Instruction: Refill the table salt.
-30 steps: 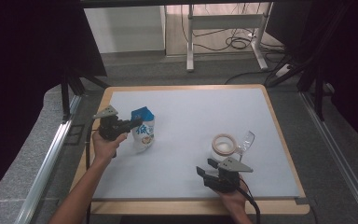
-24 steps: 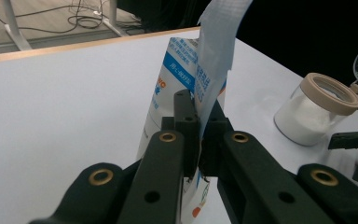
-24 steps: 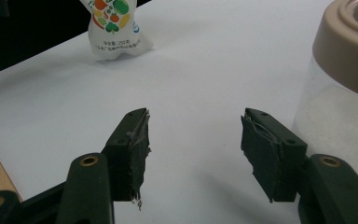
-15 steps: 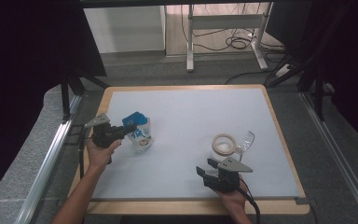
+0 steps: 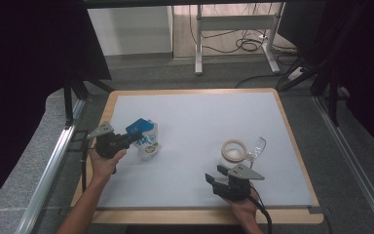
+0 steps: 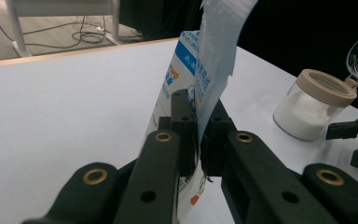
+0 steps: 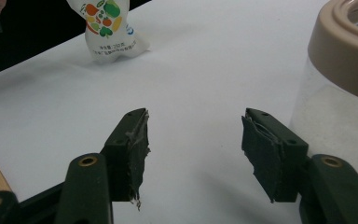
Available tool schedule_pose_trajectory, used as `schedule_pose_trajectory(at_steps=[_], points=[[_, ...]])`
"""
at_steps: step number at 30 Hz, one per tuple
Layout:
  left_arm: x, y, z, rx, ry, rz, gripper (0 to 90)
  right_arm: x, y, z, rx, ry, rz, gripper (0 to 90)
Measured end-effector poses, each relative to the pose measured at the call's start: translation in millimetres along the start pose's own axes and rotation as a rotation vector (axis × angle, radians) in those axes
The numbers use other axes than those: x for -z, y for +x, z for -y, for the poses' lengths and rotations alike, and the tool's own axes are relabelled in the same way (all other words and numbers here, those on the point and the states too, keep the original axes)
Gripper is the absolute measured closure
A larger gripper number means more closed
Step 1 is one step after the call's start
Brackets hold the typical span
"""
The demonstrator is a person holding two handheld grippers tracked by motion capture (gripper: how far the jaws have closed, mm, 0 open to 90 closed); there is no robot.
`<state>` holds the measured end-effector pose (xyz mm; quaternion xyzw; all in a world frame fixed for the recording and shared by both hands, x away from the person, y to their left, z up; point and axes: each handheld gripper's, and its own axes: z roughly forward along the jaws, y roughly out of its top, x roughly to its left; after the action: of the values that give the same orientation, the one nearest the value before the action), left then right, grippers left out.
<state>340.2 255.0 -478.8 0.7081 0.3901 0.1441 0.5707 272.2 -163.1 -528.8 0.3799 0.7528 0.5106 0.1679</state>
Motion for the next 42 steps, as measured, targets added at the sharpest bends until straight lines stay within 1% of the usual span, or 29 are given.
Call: schedule_pose_trajectory(at_steps=[3,7,10,13,14,16,18,20,21,23,25,28,30,32,35,39,42], points=[[-1.5,-0.7,0.2,-0.004,0.000,-0.006,79.7,0.0,-0.2,-0.1,0.000,0.001,0.000,41.3],[-4.8,-1.7,1.1,-0.004,0.009,-0.009,69.3,0.1,-0.1,-0.1,0.000,-0.001,0.001,41.3],[-6.5,-3.2,1.3,-0.009,0.011,-0.022,60.2,0.1,0.0,-0.2,0.000,-0.002,0.001,41.3],[-8.0,-3.8,2.0,-0.012,0.024,-0.039,51.6,0.2,-0.1,-0.1,0.001,0.001,0.001,41.3],[-8.2,-3.9,2.2,-0.008,0.026,-0.031,47.9,0.2,-0.2,0.0,0.000,0.001,0.001,41.3],[-7.5,-4.6,2.8,-0.007,0.023,-0.035,43.2,0.4,-0.2,-0.1,0.001,0.001,0.001,41.3],[-7.7,-5.4,4.6,-0.005,0.038,-0.032,38.2,0.6,-0.3,-0.3,0.001,-0.004,0.002,41.3],[-8.3,-5.6,7.7,-0.001,0.056,-0.023,35.3,1.0,-0.4,-0.4,0.002,-0.003,0.003,41.3],[-8.7,-6.0,9.4,-0.001,0.067,-0.024,33.3,0.8,-0.3,-0.4,0.000,-0.005,0.002,41.3],[-9.6,-7.4,13.1,-0.012,0.087,-0.039,29.4,0.6,0.0,-0.3,0.001,-0.004,0.002,41.3],[-9.8,-8.7,16.5,-0.016,0.096,-0.044,28.1,0.6,0.1,-0.4,0.003,-0.002,0.001,41.3],[-8.6,-9.6,19.8,-0.016,0.098,-0.050,27.5,1.0,-0.1,-0.7,0.002,-0.004,0.003,41.3],[-7.3,-9.6,22.0,-0.009,0.096,-0.056,27.2,1.7,-0.3,-0.9,0.001,-0.004,0.002,41.3],[-6.6,-9.3,24.7,0.000,0.106,-0.059,27.0,2.1,-0.5,-1.1,0.003,-0.004,0.002,41.3],[-6.1,-8.1,30.0,0.024,0.118,-0.039,26.4,2.9,-1.1,-1.3,0.003,-0.006,0.001,41.3],[-5.5,-7.8,36.4,0.020,0.141,-0.039,26.0,4.4,-1.3,-1.8,0.007,-0.015,-0.007,41.3],[-4.7,-8.8,41.6,0.014,0.153,-0.053,26.0,5.5,-2.2,-2.3,-0.001,-0.021,-0.012,41.4]])
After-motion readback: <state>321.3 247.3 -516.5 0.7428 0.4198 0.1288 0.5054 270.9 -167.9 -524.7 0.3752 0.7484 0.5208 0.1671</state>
